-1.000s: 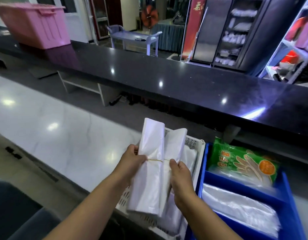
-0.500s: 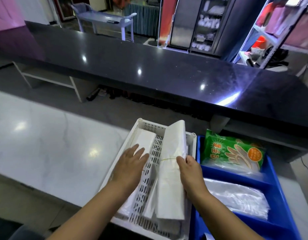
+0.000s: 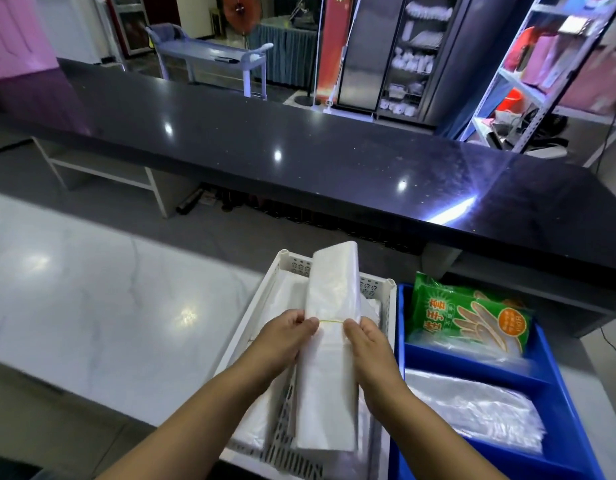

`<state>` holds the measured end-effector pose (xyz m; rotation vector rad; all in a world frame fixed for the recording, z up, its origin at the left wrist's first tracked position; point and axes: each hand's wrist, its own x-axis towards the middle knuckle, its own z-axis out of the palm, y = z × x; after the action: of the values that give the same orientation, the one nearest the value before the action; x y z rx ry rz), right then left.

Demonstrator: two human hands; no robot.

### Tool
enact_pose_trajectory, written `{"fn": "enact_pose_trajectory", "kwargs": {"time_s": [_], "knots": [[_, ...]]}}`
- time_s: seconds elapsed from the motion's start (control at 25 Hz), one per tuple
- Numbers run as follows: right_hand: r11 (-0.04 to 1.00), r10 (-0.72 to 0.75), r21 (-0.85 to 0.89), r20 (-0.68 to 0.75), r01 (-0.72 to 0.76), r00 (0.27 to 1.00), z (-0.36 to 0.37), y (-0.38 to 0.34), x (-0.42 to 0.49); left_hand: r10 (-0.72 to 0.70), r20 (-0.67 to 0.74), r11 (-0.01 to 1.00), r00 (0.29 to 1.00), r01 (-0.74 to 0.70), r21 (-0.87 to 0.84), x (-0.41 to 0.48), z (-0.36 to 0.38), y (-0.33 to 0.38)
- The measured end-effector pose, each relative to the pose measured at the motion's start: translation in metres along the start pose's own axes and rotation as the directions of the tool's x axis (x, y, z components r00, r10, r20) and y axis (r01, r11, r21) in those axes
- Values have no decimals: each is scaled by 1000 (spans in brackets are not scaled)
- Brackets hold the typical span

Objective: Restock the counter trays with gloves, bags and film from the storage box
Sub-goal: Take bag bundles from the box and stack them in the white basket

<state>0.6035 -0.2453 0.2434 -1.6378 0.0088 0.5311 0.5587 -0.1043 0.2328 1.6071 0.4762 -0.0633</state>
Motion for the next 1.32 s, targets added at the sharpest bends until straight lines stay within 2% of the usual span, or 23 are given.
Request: {"fn": "enact_pose_trajectory", "kwargs": {"time_s": [0.04,0.12,0.16,0.24,0.28,0.36,0.44,0.52,0.56,0.64,0.76,0.84,0.96,1.12,1.24,1.32], "knots": [[999,-5,32,28,5,1000,6,-2,-1,-15,9,996,1000,16,-88,-2,-1,2],[1000,-16,27,60,14,998,16,-1,0,10,-55,990,998,-17,-142,-6,-5,6],[999,-24,-40,64,27,998,20,0,1,26,-116,994,993,-37,-100,-7,-11,6],[933,-94,-342,68,112,993,21,5,6,78,-215,994,973,-59,96,-6,-24,2],[825,-156,-534,102,186,983,19,9,8,108,-245,974,964,-53,222,-6,-29,0],[455,-248,-813,276,363,929,14,18,9,145,-278,895,949,-7,445,-6,-35,-9],[103,-205,-826,528,555,824,10,30,9,146,-279,847,949,26,531,-9,-35,-17],[-81,-150,-750,660,657,736,7,35,7,133,-282,848,950,38,528,-9,-30,-22],[-153,-174,-728,686,668,707,4,35,7,127,-282,850,951,42,525,-8,-28,-23],[-258,-217,-721,692,643,688,-3,29,8,130,-283,857,950,36,514,-4,-22,-24],[-298,-187,-701,708,648,681,-16,20,9,115,-240,887,964,9,462,-1,-8,-27],[-329,-170,-698,706,635,688,-23,19,7,93,-193,871,977,14,491,1,0,-31],[-300,-256,-707,706,640,660,-29,18,4,107,-141,816,984,-6,578,5,3,-37],[-319,-412,-710,700,627,583,-44,22,5,83,-127,858,988,-6,514,7,1,-41],[-319,-528,-714,680,623,509,-54,27,4,121,-52,898,991,-87,431,3,12,-43],[-296,-521,-713,678,636,518,-54,29,3,150,-49,890,987,-113,441,-2,21,-45]]}}
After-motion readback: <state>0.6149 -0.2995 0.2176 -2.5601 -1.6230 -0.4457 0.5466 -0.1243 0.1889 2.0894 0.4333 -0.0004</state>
